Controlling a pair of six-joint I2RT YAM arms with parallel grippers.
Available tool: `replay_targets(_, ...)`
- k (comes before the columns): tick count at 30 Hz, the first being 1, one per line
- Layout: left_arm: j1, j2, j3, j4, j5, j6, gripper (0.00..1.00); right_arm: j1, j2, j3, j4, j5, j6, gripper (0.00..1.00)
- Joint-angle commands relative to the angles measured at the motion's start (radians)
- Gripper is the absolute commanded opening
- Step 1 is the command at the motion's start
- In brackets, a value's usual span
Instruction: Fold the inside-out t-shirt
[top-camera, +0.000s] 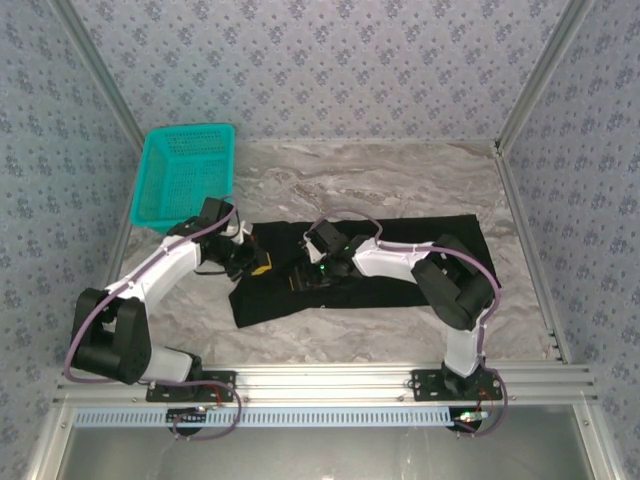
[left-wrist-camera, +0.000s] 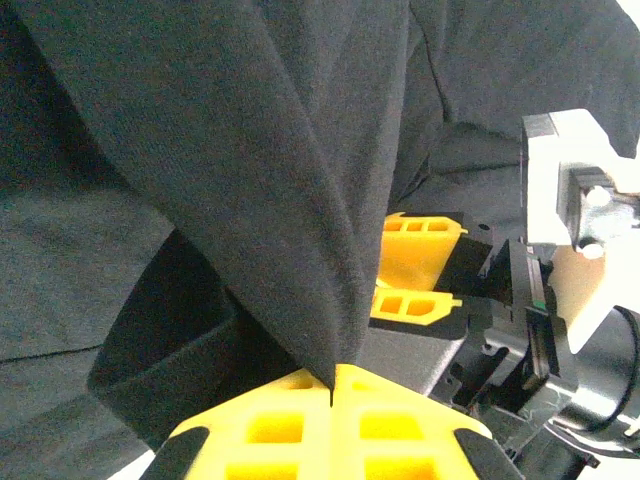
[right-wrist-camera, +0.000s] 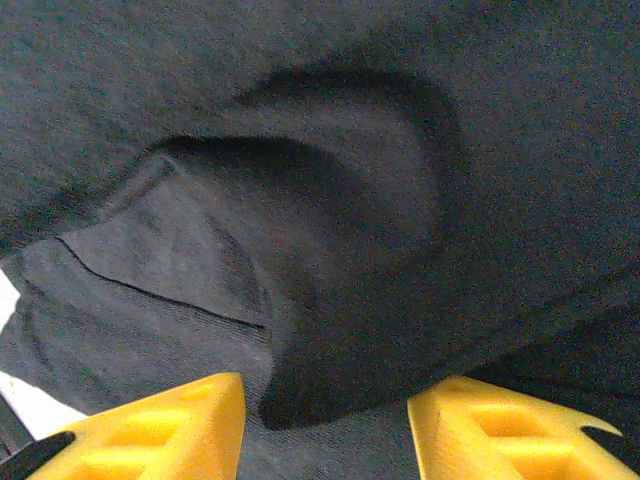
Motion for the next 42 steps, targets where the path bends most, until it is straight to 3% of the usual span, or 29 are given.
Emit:
replay_targets(1,0.009,0.008,0.009,-0.032,-0.008,0.036,0.02,0.012,0.019,0.030,0.031,-0.011,0.058,0.49)
replay_targets(5,0.013,0.008,0.003,-0.027,-0.010,0.042,0.02,0.020,0.042,0.036,0.046,-0.011,0.078,0.46)
replay_targets(10,0.024,0.006,-0.003,-0.034,-0.021,0.052,0.02,0.019,0.038,0.043,0.019,0.011,0.085,0.20)
replay_targets(15,0.044,0.002,-0.002,-0.061,-0.062,0.081,0.01,0.018,-0.031,0.009,-0.022,-0.007,0.083,0.08)
replay_targets(28,0.061,0.026,-0.022,-0.059,-0.110,0.100,0.01,-0.022,-0.157,-0.093,-0.040,-0.229,0.120,0.05)
replay_targets(34,0.061,0.039,-0.018,-0.090,-0.149,0.113,0.04,-0.070,-0.166,-0.128,-0.047,-0.235,0.136,0.08)
replay_targets(37,0.061,0.051,-0.019,-0.074,-0.155,0.116,0.12,-0.095,-0.153,-0.132,-0.024,-0.251,0.162,0.11)
replay_targets(42,0.061,0.056,-0.034,-0.005,-0.119,0.144,0.42,-0.151,-0.144,-0.164,0.055,-0.317,0.244,0.12)
